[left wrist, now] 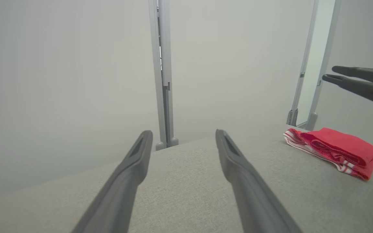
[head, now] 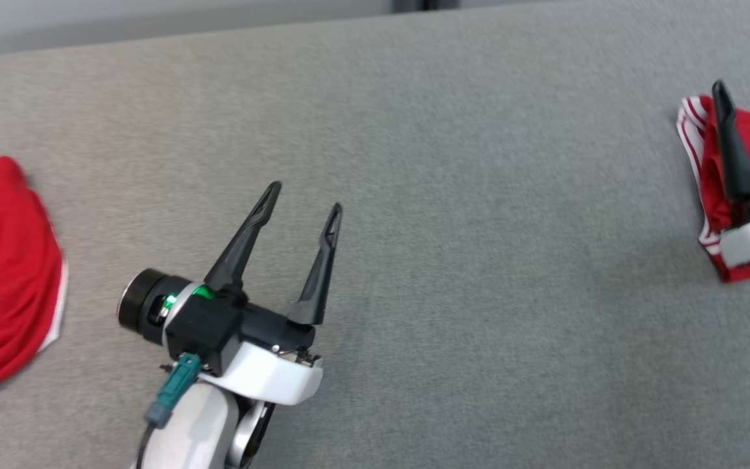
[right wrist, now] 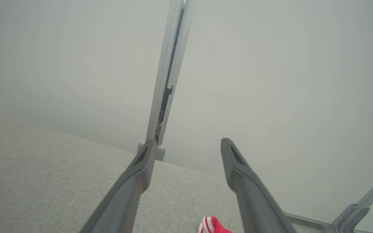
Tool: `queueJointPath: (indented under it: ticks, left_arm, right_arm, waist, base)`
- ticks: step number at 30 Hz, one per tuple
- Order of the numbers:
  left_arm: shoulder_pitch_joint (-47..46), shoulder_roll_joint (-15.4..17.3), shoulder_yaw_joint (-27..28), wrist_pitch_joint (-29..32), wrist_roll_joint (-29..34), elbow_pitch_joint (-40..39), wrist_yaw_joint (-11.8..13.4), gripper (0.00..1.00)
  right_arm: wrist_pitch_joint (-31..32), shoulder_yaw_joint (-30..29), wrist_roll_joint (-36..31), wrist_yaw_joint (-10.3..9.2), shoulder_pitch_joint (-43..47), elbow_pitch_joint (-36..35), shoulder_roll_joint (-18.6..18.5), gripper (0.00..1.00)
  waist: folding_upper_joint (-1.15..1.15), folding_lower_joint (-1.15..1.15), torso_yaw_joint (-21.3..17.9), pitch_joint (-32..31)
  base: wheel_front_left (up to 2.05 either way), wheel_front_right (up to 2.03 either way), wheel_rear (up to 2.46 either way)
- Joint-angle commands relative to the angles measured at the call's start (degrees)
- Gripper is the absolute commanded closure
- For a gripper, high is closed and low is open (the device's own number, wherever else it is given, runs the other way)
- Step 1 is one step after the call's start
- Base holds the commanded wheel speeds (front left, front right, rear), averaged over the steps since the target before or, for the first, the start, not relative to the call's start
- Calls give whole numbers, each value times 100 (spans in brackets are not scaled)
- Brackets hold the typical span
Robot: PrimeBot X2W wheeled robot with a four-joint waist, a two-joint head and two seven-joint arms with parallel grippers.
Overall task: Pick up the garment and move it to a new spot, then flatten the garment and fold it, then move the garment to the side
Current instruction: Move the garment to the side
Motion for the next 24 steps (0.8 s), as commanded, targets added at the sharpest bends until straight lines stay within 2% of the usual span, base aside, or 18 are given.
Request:
queueJointPath:
  ticks: [1,9,17,24]
  left_arm:
    - [143,10,106,-27,-45,39,49,0]
    - [707,-165,737,-28,-235,240,109,0]
    - [1258,-271,1074,-29,-114,243,44,0]
    - [1661,-327,1226,-29,-31,177,14,0]
  right_arm:
    - [-8,-103,-43,-5,286,-130,101,0]
    - [-7,-510,-286,-5,1628,-682,983,0]
    - [-8,-816,-744,-5,2669,-1249,1516,0]
    - [-7,-833,-1052,-5,2984,-1516,1841,0]
  waist:
    - [0,0,465,-482]
    - [0,0,866,-1018]
    - [0,0,1038,-1363]
    - [0,0,1065,-1453]
  base:
    - [0,0,0]
    - [0,0,0]
    - [0,0,0]
    - [0,0,0]
